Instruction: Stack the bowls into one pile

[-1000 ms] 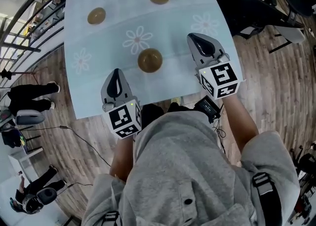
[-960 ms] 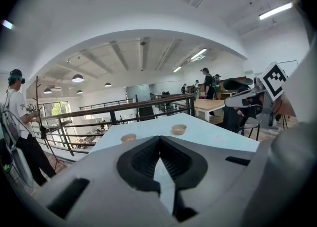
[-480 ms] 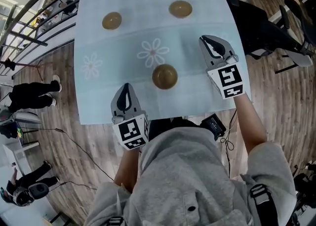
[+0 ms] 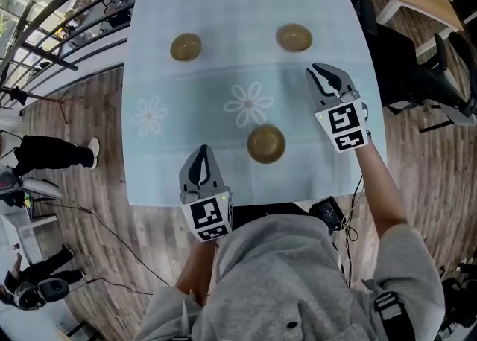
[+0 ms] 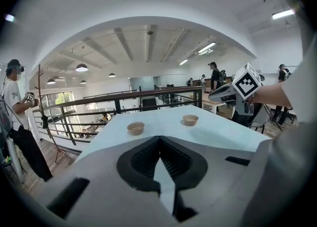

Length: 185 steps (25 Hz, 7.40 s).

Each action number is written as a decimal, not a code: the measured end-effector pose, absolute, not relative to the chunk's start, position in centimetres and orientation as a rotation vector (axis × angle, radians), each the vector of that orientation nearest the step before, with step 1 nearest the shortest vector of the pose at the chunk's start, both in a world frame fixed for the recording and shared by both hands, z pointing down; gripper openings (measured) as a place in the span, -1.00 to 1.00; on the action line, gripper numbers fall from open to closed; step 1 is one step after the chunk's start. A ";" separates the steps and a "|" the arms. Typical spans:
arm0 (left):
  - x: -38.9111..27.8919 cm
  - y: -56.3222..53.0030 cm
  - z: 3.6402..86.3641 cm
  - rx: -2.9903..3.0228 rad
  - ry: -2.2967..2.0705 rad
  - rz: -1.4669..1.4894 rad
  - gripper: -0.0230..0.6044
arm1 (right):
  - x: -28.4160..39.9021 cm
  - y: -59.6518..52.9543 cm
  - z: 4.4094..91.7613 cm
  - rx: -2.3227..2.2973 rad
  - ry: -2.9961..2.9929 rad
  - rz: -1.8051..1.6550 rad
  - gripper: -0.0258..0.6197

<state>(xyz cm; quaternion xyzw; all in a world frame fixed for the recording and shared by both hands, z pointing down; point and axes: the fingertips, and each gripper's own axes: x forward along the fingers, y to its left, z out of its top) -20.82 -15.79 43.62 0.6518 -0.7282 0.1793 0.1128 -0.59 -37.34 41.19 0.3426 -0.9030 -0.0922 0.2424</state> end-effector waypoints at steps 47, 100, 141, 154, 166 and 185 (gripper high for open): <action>-25.5 -25.9 52.0 1.876 -1.895 0.576 -0.87 | -4.1 -50.5 57.7 0.702 -2.017 -0.343 -0.83; -20.4 -11.7 44.2 1.877 -2.140 0.521 -0.87 | -2.9 -29.6 50.9 0.482 -2.118 -0.643 -0.83; -32.1 -0.8 45.7 2.037 -1.969 0.543 -0.87 | -8.3 -14.5 58.4 0.533 -1.922 -0.413 -0.83; -31.6 -0.3 45.1 2.077 -1.949 0.524 -0.87 | -6.9 -13.8 57.7 0.641 -1.971 -0.220 -0.83; -31.8 -2.3 44.5 2.122 -1.931 0.555 -0.87 | -6.3 -12.7 51.7 0.767 -2.071 -0.256 -0.83; -28.3 -15.5 42.1 2.203 -1.969 0.664 -0.87 | -3.2 -21.0 48.3 0.829 -2.191 -0.193 -0.83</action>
